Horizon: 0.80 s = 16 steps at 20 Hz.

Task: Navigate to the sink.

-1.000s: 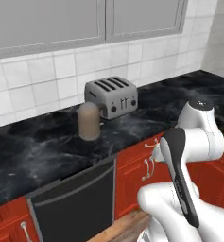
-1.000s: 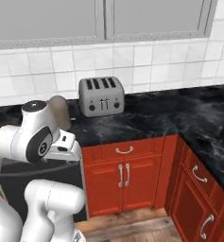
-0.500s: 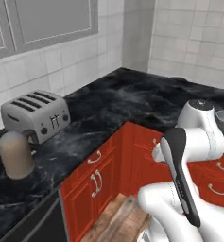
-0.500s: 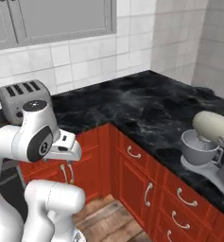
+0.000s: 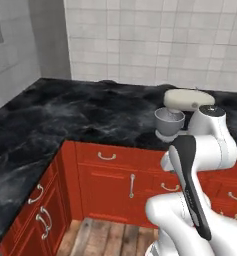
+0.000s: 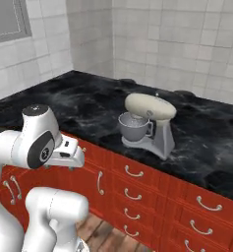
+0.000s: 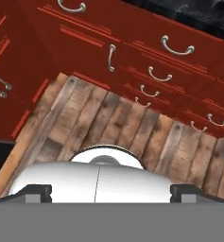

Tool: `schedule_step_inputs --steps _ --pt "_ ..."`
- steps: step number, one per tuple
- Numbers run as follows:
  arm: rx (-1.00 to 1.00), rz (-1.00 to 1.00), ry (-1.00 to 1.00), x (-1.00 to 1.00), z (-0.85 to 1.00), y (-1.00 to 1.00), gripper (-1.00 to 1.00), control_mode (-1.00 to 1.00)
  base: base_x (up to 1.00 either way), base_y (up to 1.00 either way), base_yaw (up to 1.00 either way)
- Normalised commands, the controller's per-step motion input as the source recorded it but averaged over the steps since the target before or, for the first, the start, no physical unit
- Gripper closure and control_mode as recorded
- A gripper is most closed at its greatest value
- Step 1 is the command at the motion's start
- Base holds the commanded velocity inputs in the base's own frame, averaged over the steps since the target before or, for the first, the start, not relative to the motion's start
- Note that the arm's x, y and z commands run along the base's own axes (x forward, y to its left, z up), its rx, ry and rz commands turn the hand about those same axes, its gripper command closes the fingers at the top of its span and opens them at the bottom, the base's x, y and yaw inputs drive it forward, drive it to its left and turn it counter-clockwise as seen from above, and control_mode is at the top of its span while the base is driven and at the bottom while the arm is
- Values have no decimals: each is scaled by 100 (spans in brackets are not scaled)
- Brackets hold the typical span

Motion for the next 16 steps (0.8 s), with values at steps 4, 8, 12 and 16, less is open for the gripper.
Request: schedule_step_inputs --steps 4,8,12,16 --pt "0 0 0 0 0 0 -100 100 0 -71 -61" --pt "0 0 0 0 0 0 -100 100 -1 -77 -58" --pt "0 0 0 0 0 0 -100 100 -31 -75 -52" --pt "0 0 0 0 0 0 -100 100 -52 -74 -48"
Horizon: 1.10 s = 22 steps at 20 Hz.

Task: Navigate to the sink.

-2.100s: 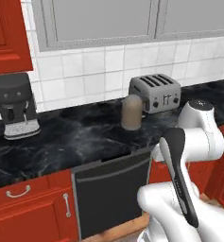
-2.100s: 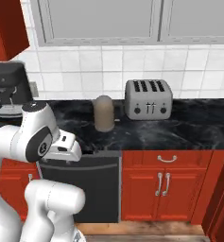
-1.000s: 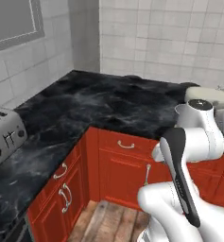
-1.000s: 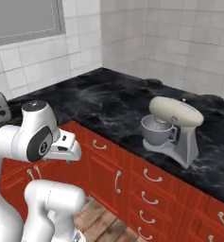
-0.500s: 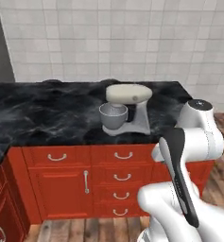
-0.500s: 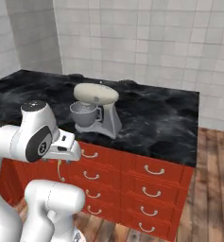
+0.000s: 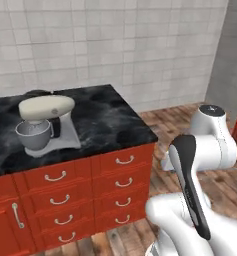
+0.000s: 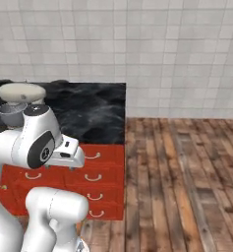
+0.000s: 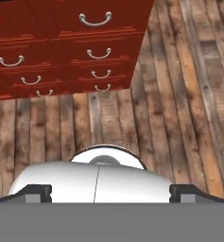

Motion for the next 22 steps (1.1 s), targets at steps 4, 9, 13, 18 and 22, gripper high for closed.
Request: schedule_step_inputs --steps 4,9,13,18,22 --pt "0 0 0 0 0 0 -100 100 -48 -73 -50" --pt "0 0 0 0 0 0 -100 100 -18 -75 -53" --pt "0 0 0 0 0 0 -100 100 0 -90 -56" --pt "0 0 0 0 0 0 -100 100 0 -96 -57" --pt "0 0 0 0 0 0 -100 100 11 -96 -57"
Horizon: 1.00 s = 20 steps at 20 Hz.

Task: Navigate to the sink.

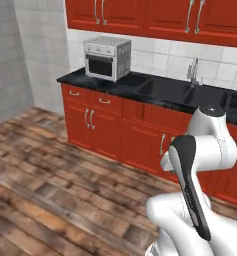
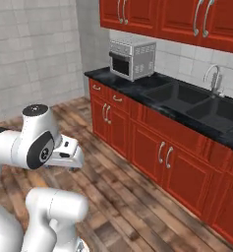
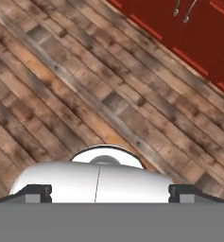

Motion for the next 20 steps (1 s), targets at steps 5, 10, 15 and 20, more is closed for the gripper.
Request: schedule_step_inputs --steps 5,10,15,20 --pt "0 0 0 0 0 0 -100 100 52 -70 -54" --pt "0 0 0 0 0 0 -100 100 86 -30 -46" --pt "0 0 0 0 0 0 -100 100 100 1 -33" --pt "0 0 0 0 0 0 -100 100 100 25 -29"
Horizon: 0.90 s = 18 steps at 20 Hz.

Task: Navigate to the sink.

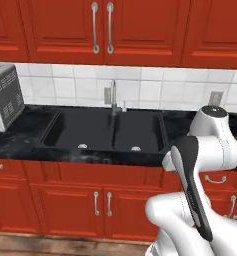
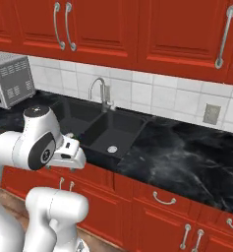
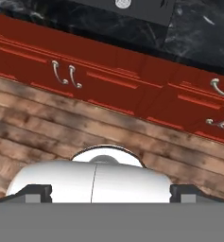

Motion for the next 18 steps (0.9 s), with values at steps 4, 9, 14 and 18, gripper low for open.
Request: schedule_step_inputs --steps 4,9,14,18 --pt "0 0 0 0 0 0 -100 100 92 42 -30" --pt "0 0 0 0 0 0 -100 100 65 54 -29" --pt "0 0 0 0 0 0 -100 100 46 63 -28" --pt "0 0 0 0 0 0 -100 100 35 58 -25"
